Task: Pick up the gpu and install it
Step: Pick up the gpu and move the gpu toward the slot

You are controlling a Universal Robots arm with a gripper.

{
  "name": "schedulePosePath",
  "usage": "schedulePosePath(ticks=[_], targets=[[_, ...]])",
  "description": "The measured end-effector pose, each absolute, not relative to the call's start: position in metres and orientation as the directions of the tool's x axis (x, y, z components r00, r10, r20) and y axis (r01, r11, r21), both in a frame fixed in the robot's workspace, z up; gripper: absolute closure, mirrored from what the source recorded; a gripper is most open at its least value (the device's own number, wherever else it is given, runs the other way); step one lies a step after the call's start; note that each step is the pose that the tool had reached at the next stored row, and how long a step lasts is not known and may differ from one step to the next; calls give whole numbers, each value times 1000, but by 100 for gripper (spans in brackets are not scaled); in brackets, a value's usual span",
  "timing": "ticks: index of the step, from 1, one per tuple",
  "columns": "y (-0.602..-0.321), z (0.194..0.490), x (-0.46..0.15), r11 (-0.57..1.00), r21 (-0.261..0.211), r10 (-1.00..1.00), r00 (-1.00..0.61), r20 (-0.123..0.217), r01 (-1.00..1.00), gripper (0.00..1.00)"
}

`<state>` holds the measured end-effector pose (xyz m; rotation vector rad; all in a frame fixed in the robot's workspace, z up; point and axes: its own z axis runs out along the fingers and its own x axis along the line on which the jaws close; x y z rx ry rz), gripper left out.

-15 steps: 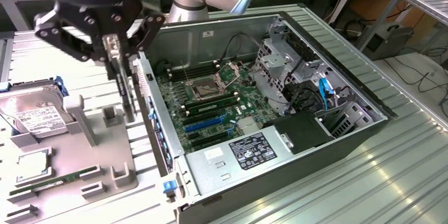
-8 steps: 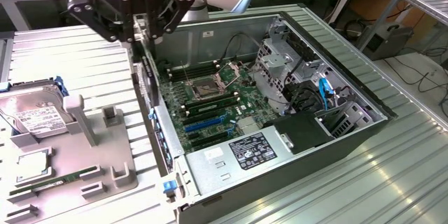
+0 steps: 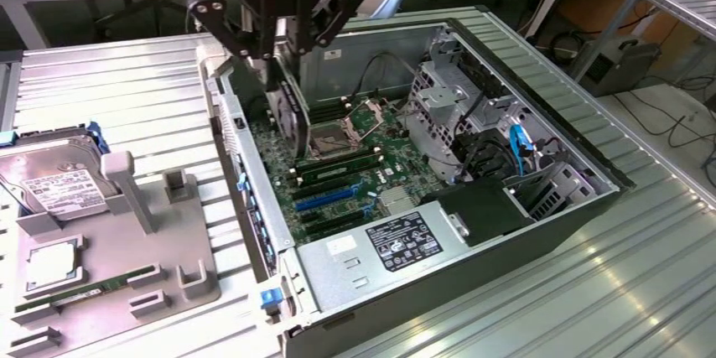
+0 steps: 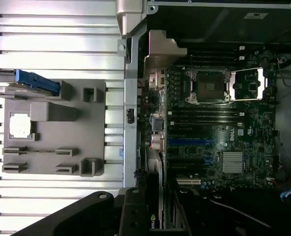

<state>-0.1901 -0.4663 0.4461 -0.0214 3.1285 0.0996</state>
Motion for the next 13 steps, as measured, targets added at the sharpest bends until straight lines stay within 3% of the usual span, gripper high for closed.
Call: schedulePosePath(ticks=[13], targets=[[-451,417,-114,998,58,-13,-1000,-12,-14,74]])
